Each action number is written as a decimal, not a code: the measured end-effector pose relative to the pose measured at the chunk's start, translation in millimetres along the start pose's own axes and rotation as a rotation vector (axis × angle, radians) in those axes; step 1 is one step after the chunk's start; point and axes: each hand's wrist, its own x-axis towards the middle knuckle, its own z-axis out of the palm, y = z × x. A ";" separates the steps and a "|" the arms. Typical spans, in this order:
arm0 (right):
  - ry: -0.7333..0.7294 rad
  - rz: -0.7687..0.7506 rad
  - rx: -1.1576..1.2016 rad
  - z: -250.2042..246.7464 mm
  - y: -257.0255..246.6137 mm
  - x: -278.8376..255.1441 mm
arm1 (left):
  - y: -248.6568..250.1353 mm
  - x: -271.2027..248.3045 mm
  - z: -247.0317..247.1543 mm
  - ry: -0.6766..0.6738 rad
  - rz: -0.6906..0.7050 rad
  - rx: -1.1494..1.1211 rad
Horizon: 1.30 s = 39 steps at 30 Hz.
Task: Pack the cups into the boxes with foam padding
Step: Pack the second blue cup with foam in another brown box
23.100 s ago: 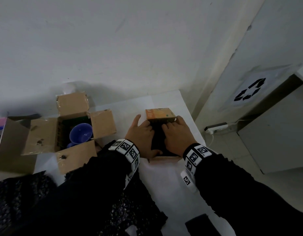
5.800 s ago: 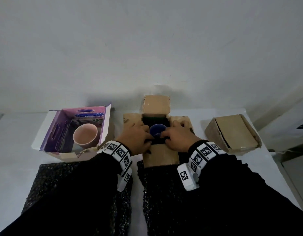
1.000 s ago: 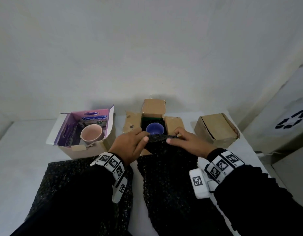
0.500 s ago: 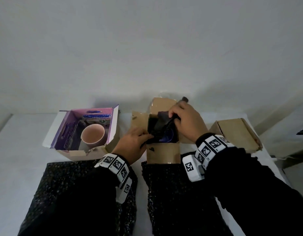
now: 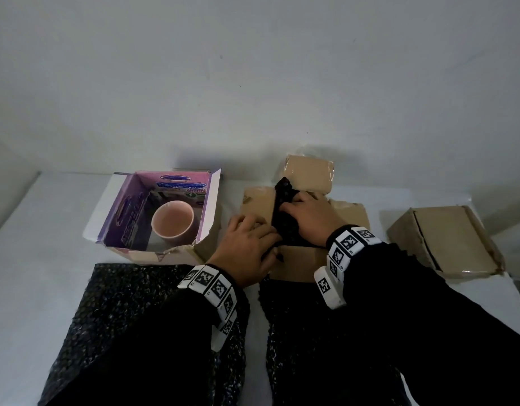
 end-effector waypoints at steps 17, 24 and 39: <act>-0.102 -0.070 -0.046 -5.7 2.0 8.1 | -1.9 4.6 -6.8 0.207 -0.133 -0.356; 0.091 -0.018 0.304 -6.9 11.2 -16.9 | 6.3 16.3 -7.7 0.225 -0.237 -0.354; 0.236 0.092 0.585 -0.9 0.6 -32.6 | 13.7 17.0 -9.2 0.059 -0.030 0.159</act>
